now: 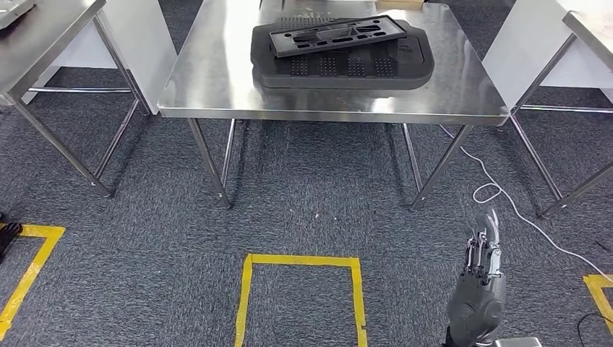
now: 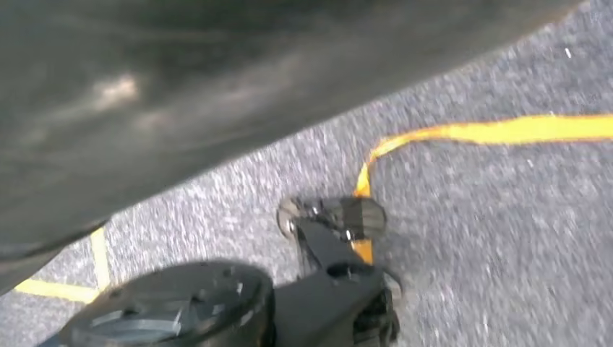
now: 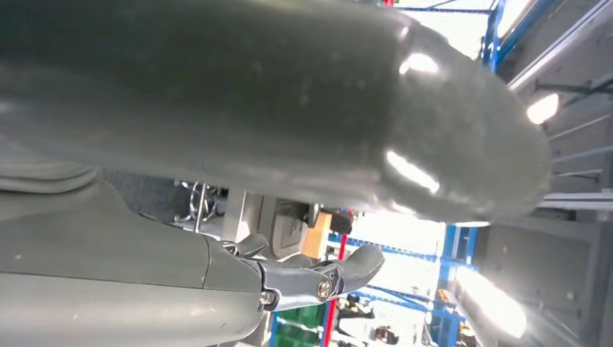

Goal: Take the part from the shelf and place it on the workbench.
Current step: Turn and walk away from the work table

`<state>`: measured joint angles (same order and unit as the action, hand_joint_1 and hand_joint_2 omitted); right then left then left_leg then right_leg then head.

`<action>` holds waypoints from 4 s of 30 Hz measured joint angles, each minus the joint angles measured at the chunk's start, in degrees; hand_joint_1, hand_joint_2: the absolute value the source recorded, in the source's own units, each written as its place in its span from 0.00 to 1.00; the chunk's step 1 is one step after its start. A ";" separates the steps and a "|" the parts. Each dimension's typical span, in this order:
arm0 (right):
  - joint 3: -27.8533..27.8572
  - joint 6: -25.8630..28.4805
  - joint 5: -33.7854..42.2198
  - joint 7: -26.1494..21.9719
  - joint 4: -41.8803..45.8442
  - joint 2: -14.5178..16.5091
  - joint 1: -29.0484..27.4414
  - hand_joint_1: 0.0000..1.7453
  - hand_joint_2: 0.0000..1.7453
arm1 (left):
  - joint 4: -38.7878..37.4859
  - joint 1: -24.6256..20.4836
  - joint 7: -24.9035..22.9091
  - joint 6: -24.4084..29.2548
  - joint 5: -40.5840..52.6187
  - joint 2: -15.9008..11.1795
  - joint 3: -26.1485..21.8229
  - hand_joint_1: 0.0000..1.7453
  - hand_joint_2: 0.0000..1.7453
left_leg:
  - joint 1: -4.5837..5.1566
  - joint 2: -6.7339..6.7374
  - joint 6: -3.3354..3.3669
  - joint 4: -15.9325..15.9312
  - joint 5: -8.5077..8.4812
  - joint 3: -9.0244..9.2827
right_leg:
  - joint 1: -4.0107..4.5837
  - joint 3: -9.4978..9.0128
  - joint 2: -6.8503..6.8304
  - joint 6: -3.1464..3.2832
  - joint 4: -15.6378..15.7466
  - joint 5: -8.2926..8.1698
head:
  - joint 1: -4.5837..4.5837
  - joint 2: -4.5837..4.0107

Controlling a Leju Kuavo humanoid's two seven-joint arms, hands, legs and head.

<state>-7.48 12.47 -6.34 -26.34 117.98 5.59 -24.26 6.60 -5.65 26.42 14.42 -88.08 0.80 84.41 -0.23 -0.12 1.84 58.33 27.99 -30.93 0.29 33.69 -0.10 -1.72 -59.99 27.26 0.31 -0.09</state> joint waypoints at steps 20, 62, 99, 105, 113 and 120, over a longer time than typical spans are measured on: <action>-1.52 -1.13 2.99 -5.58 -0.39 -1.51 0.29 0.00 0.00 | 0.00 -0.03 -0.36 0.90 -0.03 0.21 0.89 0.00 0.00 | -0.56 -0.05 -2.96 15.44 5.53 -8.82 | -0.43 -4.25 -0.20 2.18 4.85 -0.76 | -0.25 0.00; -3.18 0.68 -1.37 -8.43 -0.35 -2.03 0.41 0.00 0.00 | 0.02 -0.40 -2.49 3.15 1.61 -0.19 3.98 0.00 0.00 | -0.35 0.00 -1.48 -0.58 -3.04 -2.76 | 0.09 -4.19 0.00 0.34 3.71 0.76 | -0.05 0.00; -3.73 4.53 -6.01 -9.01 -0.50 -3.06 0.26 0.00 0.00 | 0.00 -0.39 -2.41 3.37 1.36 -0.37 4.02 0.00 0.00 | -1.19 0.74 -2.35 5.89 -0.44 -4.67 | -0.86 -4.58 -0.04 0.30 2.95 0.68 | -0.56 0.00; -4.06 5.77 -7.28 -8.99 -0.49 -3.24 0.23 0.00 0.00 | 0.00 -0.55 -2.29 3.21 1.22 -0.19 4.04 0.00 0.00 | -0.35 0.34 -1.04 0.47 -1.92 -2.81 | -0.84 -3.70 -0.88 -0.70 1.94 1.57 | -0.54 0.00; -4.27 6.97 -8.48 -8.78 -0.50 -4.06 0.29 0.00 0.00 | 0.00 -0.54 -2.13 2.58 1.10 -0.14 4.07 0.00 0.00 | -0.33 -3.21 -0.24 0.33 -3.11 -4.08 | -0.97 1.07 0.51 -1.40 -7.96 5.28 | -0.27 0.00; -4.77 7.46 -8.64 -8.37 -0.50 -4.55 0.69 0.00 0.00 | 0.00 -0.32 -2.48 2.30 1.45 -0.33 4.19 0.00 0.00 | -0.17 -4.99 -1.99 0.93 -3.59 -4.97 | -0.81 -4.51 1.51 0.44 2.97 1.18 | -0.40 0.00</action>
<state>-12.24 19.93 -14.98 -34.71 117.48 1.04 -23.57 6.60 -5.97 23.94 16.72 -86.63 0.46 88.60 -0.40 -5.11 -0.15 59.26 24.40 -35.90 -0.52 29.18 1.41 -1.28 -57.02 28.44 -0.09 -0.09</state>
